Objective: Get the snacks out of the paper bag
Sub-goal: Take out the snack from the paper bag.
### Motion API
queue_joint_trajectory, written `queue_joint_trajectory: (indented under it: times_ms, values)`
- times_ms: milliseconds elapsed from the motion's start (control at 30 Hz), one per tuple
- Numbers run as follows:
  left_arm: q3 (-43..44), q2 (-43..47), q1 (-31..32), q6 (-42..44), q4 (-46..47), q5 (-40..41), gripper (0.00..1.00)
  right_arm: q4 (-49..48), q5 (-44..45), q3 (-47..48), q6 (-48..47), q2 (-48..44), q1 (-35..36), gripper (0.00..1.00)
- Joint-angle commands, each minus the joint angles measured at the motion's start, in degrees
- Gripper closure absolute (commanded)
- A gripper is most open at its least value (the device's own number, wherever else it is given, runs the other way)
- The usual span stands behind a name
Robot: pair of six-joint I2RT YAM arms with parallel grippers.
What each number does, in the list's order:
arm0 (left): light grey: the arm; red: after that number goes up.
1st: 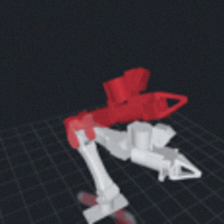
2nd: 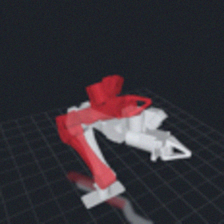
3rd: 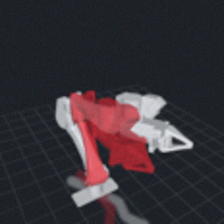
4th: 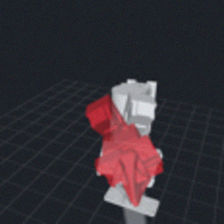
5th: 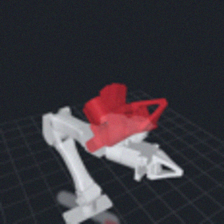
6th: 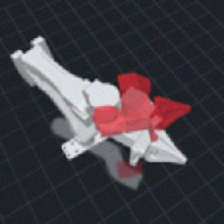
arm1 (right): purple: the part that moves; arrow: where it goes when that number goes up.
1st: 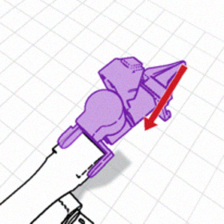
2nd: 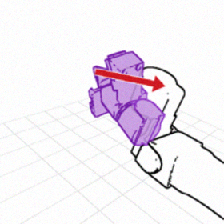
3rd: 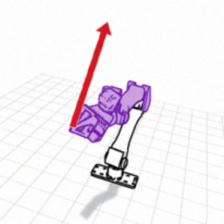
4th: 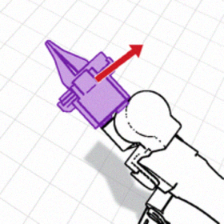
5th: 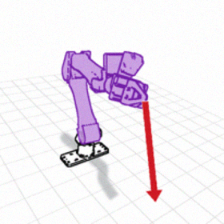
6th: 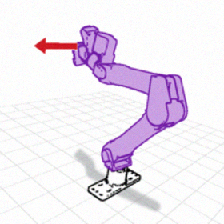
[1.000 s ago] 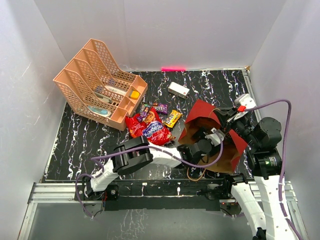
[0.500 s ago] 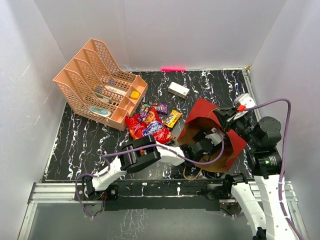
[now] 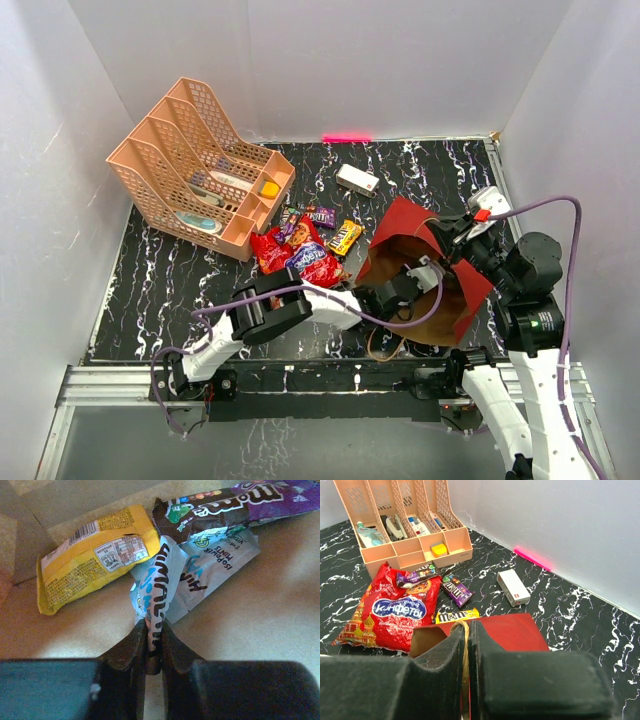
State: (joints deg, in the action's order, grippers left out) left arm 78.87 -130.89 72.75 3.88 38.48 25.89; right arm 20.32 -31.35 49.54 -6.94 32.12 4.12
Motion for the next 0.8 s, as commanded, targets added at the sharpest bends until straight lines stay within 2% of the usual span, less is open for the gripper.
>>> queue_joint_trajectory:
  times_ms: [0, 200, 300, 500, 767]
  values:
    - [-1.1, 6.8, -0.1, 0.2, -2.3, -3.5, 0.92, -0.7, 0.9, 3.5, 0.2, -0.6, 0.1, 0.92]
    - [-1.6, 12.1, -0.1, -2.9, -9.4, -8.9, 0.96, -0.7, 1.1, 3.7, -0.1, -0.6, 0.0, 0.92]
    - [-4.5, 16.5, -0.1, -5.0, -11.1, -10.8, 0.96, -0.4, 1.2, 3.7, -0.5, -0.7, 0.1, 0.92]
    - [-12.5, 29.0, -0.1, -7.4, -14.5, -13.5, 0.96, 0.1, 2.1, 3.0, -1.7, -1.7, 0.1, 0.92]
    - [-24.7, 51.3, -0.1, -7.6, -25.6, -27.4, 0.98, 0.3, 2.8, 2.9, -3.2, -1.7, 0.0, 0.92]
